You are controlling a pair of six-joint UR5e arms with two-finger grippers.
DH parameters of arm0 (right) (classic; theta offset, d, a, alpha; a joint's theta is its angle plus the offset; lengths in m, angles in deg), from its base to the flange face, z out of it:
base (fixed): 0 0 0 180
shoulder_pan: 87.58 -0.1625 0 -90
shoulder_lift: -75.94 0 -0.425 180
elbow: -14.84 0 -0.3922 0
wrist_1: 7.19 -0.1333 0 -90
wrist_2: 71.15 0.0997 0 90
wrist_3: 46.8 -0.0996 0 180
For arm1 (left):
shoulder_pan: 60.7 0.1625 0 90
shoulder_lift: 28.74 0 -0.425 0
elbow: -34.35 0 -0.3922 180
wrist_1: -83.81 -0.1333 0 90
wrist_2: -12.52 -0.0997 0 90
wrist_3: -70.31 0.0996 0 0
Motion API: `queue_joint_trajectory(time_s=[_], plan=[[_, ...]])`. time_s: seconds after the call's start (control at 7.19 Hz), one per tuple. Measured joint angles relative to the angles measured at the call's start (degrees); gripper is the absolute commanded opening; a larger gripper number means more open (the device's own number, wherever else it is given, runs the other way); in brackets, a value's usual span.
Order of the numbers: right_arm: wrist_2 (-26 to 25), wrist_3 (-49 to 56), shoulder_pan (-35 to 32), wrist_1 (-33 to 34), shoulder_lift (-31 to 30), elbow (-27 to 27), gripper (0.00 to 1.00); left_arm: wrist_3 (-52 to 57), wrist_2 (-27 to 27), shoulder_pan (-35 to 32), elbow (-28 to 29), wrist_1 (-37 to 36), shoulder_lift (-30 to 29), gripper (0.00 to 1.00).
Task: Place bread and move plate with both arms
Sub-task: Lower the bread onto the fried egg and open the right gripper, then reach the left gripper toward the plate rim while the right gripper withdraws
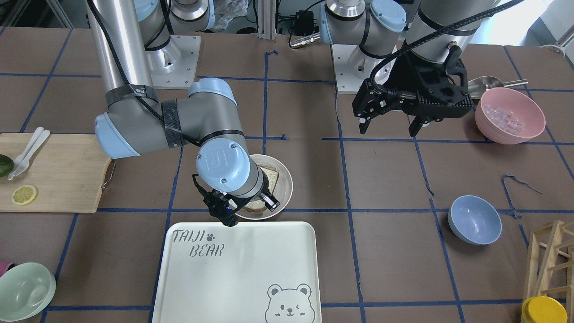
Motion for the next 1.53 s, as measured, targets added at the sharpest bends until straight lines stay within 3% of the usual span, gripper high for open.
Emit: queue_joint_trajectory(time_s=[0.14, 0.42, 0.7, 0.97, 1.53], plan=[[-0.49, 1.48, 0.22, -0.08, -0.73, -0.11, 1.00, -0.02, 0.01, 0.00, -0.01, 0.00, -0.01, 1.00], [-3.20, 10.81, 2.60, -1.43, -5.69, -1.03, 1.00, -0.04, 0.02, -0.02, -0.02, 0.00, -0.01, 1.00], [-5.04, 27.18, 7.89, -3.47, -12.70, -2.70, 1.00, -0.80, 0.12, -0.59, -0.65, 0.05, 0.01, 1.00], [-6.29, 44.01, 12.28, -5.56, -18.13, -3.22, 1.00, -4.46, 0.16, -3.23, -4.89, -1.87, -0.36, 1.00], [-10.57, 50.34, 14.09, -9.66, -23.10, -3.29, 1.00, -15.10, 0.76, -7.32, -20.12, -22.57, -3.80, 1.00]])
